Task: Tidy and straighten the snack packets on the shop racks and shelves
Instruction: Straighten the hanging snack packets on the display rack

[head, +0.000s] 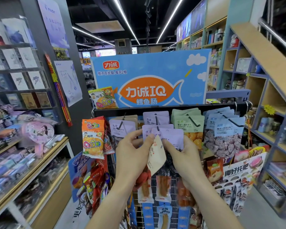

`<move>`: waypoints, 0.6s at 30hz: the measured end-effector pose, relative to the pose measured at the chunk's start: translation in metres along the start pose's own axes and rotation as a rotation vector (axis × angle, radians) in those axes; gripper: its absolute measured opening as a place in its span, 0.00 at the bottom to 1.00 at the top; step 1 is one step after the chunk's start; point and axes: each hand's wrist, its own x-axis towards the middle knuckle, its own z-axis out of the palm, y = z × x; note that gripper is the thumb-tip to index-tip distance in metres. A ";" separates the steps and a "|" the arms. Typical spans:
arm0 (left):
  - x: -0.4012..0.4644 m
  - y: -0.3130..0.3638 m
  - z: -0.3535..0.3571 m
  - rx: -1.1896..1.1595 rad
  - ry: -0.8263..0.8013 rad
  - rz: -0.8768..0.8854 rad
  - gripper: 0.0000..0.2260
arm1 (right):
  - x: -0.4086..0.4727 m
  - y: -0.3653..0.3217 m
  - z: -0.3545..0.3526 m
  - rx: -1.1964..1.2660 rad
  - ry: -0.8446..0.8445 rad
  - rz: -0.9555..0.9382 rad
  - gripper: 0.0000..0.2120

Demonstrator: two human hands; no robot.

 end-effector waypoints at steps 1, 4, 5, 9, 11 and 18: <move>-0.003 -0.003 -0.001 0.023 0.007 0.025 0.14 | 0.006 0.003 0.003 -0.011 0.020 -0.002 0.09; -0.009 -0.010 -0.003 0.186 0.026 0.105 0.14 | 0.021 0.009 0.011 -0.091 0.100 -0.025 0.10; -0.009 -0.013 -0.002 0.236 0.016 0.119 0.13 | 0.023 0.010 0.013 -0.125 0.118 -0.035 0.12; -0.009 -0.020 -0.001 0.320 -0.025 0.109 0.15 | 0.017 0.017 0.012 -0.241 0.150 -0.074 0.20; -0.008 -0.021 -0.001 0.324 -0.020 0.094 0.16 | 0.009 0.021 0.009 -0.271 0.175 -0.162 0.12; -0.008 -0.026 -0.003 0.272 -0.101 0.036 0.19 | -0.007 0.025 0.001 -0.350 0.269 -0.322 0.14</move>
